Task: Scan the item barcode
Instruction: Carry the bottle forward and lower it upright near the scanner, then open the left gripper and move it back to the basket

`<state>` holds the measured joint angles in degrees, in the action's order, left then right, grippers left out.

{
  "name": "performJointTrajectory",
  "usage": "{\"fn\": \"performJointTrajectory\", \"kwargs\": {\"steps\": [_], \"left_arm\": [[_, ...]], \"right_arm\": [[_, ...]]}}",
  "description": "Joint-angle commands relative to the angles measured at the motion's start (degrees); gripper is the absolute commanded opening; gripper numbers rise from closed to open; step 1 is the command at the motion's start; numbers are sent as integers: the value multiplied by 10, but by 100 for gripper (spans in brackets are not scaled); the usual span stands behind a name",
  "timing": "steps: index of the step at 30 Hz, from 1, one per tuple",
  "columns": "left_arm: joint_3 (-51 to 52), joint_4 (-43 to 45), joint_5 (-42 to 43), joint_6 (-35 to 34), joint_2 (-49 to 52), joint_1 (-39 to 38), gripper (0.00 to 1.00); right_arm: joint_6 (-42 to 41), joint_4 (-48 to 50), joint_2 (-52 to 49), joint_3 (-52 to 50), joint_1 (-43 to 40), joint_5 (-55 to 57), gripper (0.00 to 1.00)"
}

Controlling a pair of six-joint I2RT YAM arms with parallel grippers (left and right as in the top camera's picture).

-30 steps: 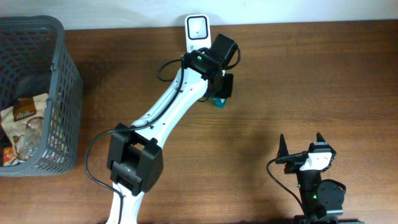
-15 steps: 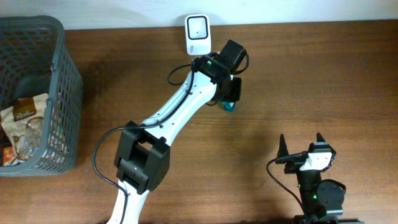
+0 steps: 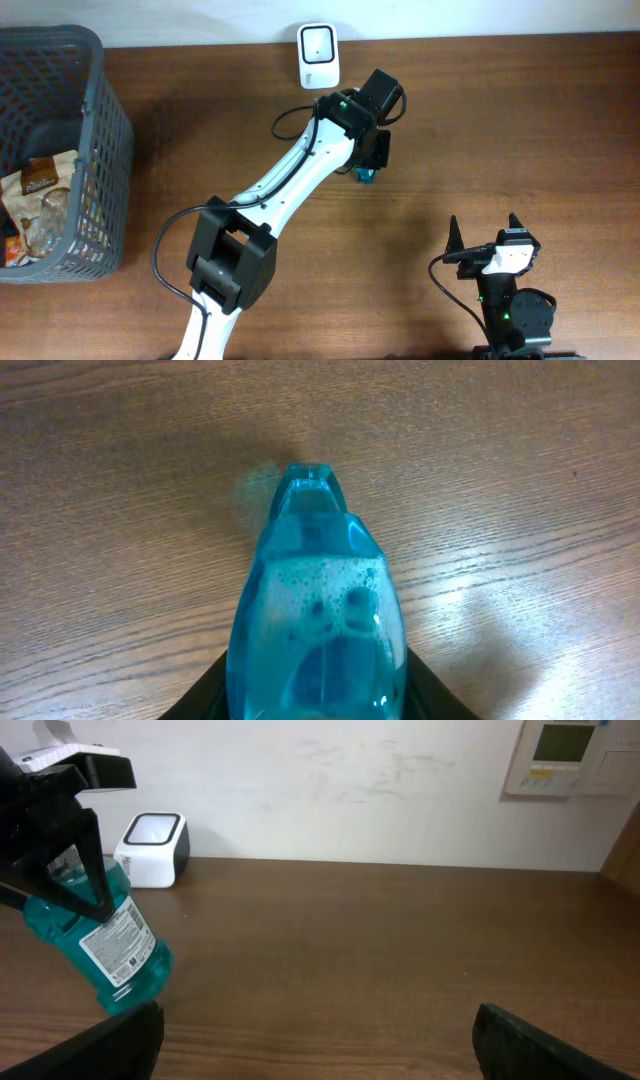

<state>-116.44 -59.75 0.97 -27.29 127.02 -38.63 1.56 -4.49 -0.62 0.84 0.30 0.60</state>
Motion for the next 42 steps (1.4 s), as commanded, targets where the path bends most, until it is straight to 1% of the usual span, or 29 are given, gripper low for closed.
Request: {"fn": "performJointTrajectory", "kwargs": {"steps": [1, 2, 3, 4, 9, 13, 15, 16, 19, 24, 27, 32, 34, 37, 40, 42], "left_arm": [[-6, 3, -14, -1, -3, -4, 6], [-6, 4, -14, -1, -3, -4, 10], [-6, 6, -14, -1, -3, -5, 19], [-6, 7, -14, -1, -3, -5, 23], [-11, 18, -14, 0, -3, -6, 33], [-28, 19, -14, 6, -3, -6, 45], [-34, 19, -14, 20, -3, -6, 59], [-35, 19, -14, 26, -3, -6, 61], [-35, 18, -14, 26, -3, -6, 62], [-35, 19, -14, 26, -3, -6, 61], [-56, 15, -14, 31, -4, -6, 60], [-141, -24, -14, 34, -4, -6, 61], [-185, -51, -14, 48, -4, -4, 61], [-241, -92, -15, 66, -4, 4, 64], [-304, -152, -30, 66, -4, 28, 66], [-355, -202, -50, 66, -4, 59, 66]], "right_arm": [[1, -2, 4, -5, -4, 1, 99], [1, -2, 4, -5, -4, 1, 98], [1, -2, 4, -5, -4, 1, 98], [1, -2, 4, -5, -4, 1, 98], [1, -2, 4, -5, -4, 1, 98], [1, -2, 4, -5, -4, 1, 98], [1, -2, 4, -5, -4, 1, 98], [1, -2, 4, -5, -4, 1, 98], [1, -2, 4, -5, -4, 1, 98], [1, -2, 4, -5, -4, 1, 98], [1, -2, 4, -5, -4, 1, 99], [1, -2, 4, -5, -4, 1, 98], [1, -2, 4, -5, -4, 1, 98], [1, -2, 4, -5, -4, 1, 98], [1, -2, 4, -5, -4, 1, 99], [1, -2, 4, -5, -4, 1, 98]]}}
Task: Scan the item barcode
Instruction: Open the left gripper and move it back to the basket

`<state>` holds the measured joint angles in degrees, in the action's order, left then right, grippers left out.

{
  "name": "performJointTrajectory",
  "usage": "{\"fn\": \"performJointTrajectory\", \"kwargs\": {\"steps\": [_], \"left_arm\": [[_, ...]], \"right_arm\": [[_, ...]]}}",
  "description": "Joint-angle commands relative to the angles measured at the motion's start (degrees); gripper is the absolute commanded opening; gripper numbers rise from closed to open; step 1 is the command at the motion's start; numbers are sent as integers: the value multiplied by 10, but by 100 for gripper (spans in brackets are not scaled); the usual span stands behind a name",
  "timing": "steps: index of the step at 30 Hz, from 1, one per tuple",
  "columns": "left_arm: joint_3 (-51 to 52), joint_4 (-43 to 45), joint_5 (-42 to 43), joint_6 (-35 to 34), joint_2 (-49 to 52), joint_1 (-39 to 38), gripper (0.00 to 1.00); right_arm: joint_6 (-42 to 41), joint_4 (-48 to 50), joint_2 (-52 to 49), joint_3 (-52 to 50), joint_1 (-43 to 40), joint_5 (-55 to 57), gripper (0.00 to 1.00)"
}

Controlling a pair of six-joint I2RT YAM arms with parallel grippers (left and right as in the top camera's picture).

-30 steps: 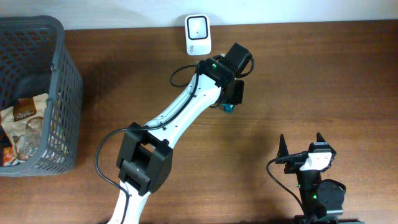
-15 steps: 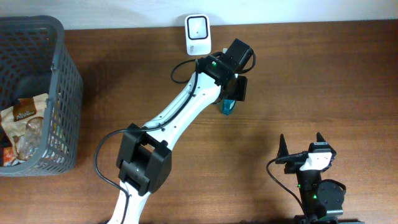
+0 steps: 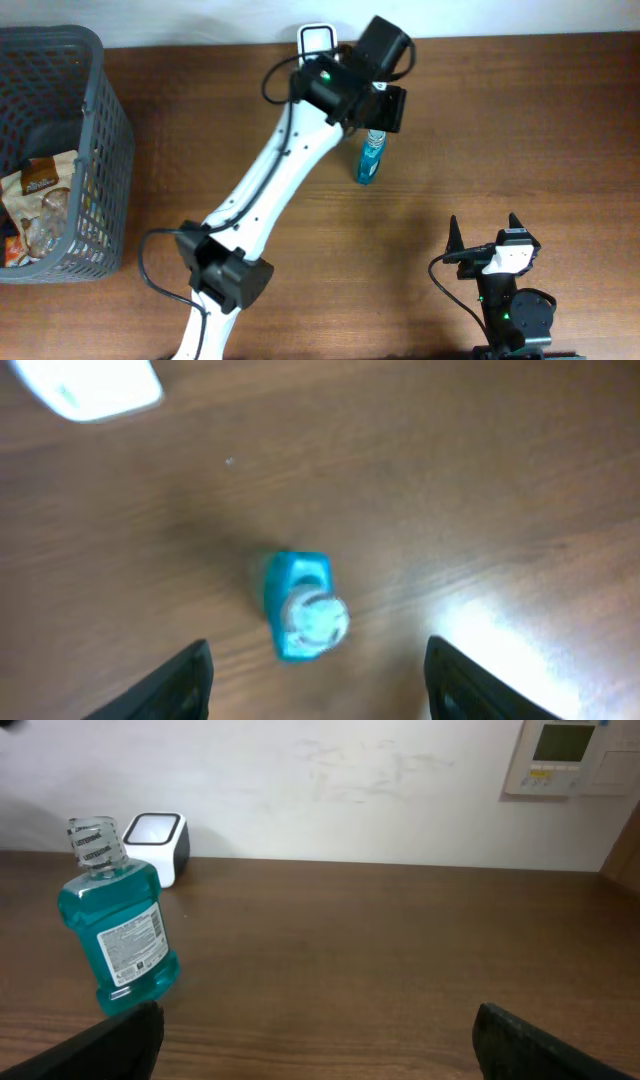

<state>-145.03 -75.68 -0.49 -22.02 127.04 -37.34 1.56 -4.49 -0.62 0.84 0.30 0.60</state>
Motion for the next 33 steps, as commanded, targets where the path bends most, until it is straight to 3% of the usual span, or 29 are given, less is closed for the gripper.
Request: {"fn": "performJointTrajectory", "kwargs": {"steps": [1, 7, 9, 14, 17, 18, 19, 20, 25, 33], "left_arm": [[-95, -67, -38, 13, -4, 66, 65], [-237, -209, -38, 13, -10, 199, 64], [-259, -210, -12, 51, -16, 237, 62], [-261, -210, -6, 54, -57, 344, 67], [-261, -210, -8, 54, -76, 409, 76], [-261, -210, -8, 60, -82, 435, 82], [-261, -210, -8, 73, -87, 466, 97], [-261, -210, -8, 83, -88, 485, 99], [-245, -210, -56, 101, -89, 581, 99], [-102, -181, -88, 102, -89, 698, 95]], "right_arm": [[1, -2, 4, -5, -4, 1, 98], [1, -2, 4, -5, -4, 1, 98], [1, -2, 4, -5, -4, 1, 98], [1, -2, 4, -5, -4, 1, 98], [1, -2, 4, -5, -4, 1, 98], [1, -2, 4, -5, -4, 1, 98], [1, -2, 4, -5, -4, 1, 98], [1, -2, 4, -5, -4, 1, 98], [1, -2, 4, -5, -4, 1, 98], [1, -2, 4, -5, -4, 1, 98]]}}
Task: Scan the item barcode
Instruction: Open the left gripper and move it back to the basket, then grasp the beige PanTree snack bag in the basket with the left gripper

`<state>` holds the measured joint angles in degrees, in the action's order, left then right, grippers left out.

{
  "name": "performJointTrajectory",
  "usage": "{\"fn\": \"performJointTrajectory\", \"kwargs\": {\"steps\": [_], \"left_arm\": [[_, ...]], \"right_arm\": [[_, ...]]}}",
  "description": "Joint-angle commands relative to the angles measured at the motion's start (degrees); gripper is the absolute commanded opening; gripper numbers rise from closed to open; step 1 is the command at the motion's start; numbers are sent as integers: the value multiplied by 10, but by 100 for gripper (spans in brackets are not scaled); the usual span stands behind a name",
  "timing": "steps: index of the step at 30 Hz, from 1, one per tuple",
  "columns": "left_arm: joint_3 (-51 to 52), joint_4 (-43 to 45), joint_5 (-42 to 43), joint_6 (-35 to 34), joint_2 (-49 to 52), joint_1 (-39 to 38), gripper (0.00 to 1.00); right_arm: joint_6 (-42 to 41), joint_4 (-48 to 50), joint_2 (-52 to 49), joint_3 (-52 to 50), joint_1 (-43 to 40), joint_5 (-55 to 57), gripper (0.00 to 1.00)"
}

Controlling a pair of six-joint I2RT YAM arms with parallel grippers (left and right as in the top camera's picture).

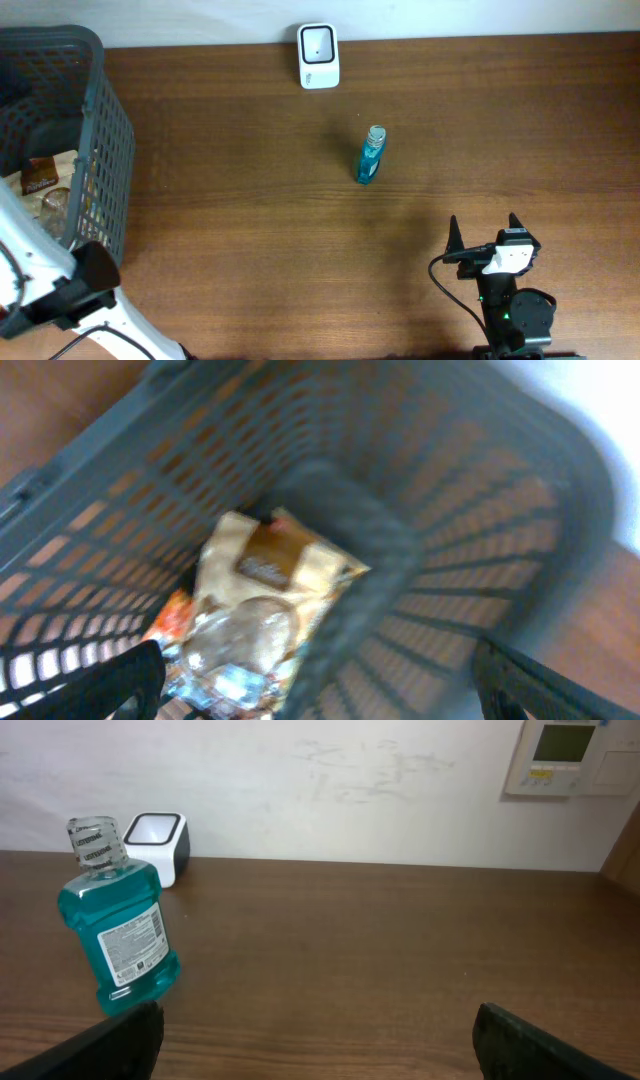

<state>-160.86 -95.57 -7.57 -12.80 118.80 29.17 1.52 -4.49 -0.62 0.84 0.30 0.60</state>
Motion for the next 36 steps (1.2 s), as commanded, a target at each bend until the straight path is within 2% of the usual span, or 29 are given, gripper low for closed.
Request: {"fn": "performJointTrajectory", "kwargs": {"steps": [1, 13, 17, 26, 36], "left_arm": [[84, 32, -17, 17, -6, 44, 94], [412, 181, -10, 192, -6, 61, 90], [480, 209, -41, 191, -6, 62, 90], [595, 288, -41, 207, -6, 61, 93], [651, 345, 3, 222, -6, 61, 91]], "right_arm": [[2, -2, 4, -5, -4, 1, 98], [2, -2, 4, -5, -4, 1, 98], [2, -2, 4, -5, -4, 1, 98], [2, -2, 4, -5, -4, 1, 98], [2, -2, 4, -5, -4, 1, 98]]}}
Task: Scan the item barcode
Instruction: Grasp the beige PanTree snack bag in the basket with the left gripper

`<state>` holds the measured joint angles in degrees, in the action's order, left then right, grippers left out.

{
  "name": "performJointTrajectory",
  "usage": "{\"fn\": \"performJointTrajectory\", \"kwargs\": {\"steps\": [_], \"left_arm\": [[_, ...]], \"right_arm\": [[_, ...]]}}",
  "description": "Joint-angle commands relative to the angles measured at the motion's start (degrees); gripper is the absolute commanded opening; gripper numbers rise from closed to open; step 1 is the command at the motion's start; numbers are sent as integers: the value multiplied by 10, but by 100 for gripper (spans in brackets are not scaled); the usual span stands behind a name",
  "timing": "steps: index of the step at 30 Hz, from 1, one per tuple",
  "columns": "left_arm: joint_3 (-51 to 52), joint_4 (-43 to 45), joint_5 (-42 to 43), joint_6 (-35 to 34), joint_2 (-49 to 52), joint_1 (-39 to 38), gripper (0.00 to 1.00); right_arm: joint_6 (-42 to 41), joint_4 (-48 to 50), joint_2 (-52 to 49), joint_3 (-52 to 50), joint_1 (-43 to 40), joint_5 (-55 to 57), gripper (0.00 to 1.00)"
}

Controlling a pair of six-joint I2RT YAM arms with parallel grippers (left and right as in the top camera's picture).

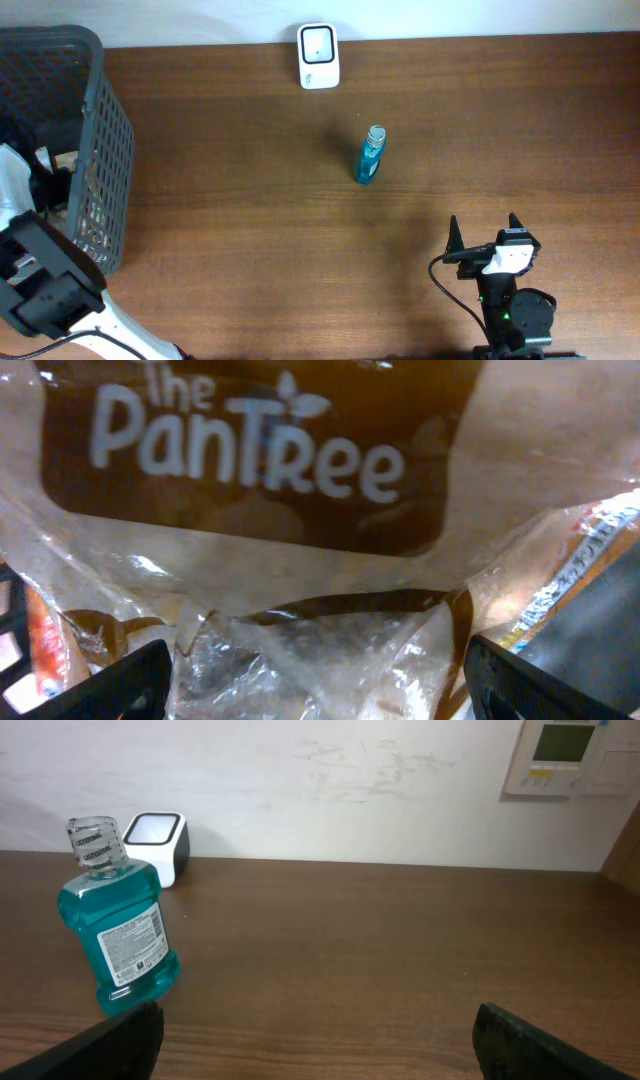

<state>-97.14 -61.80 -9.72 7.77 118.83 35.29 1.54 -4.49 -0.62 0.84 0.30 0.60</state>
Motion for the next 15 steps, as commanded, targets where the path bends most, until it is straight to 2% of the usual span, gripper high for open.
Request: {"fn": "performJointTrajectory", "kwargs": {"steps": [1, 4, 15], "left_arm": [[14, 7, 24, 16, -7, 0, 90], [14, 7, 24, 16, -7, 0, 86], [57, 29, 17, 16, -7, 0, 59]], "right_arm": [[1, -2, 4, -5, -4, 1, 98], [1, -2, 4, -5, -4, 1, 98], [1, -2, 4, -5, -4, 1, 98]]}}
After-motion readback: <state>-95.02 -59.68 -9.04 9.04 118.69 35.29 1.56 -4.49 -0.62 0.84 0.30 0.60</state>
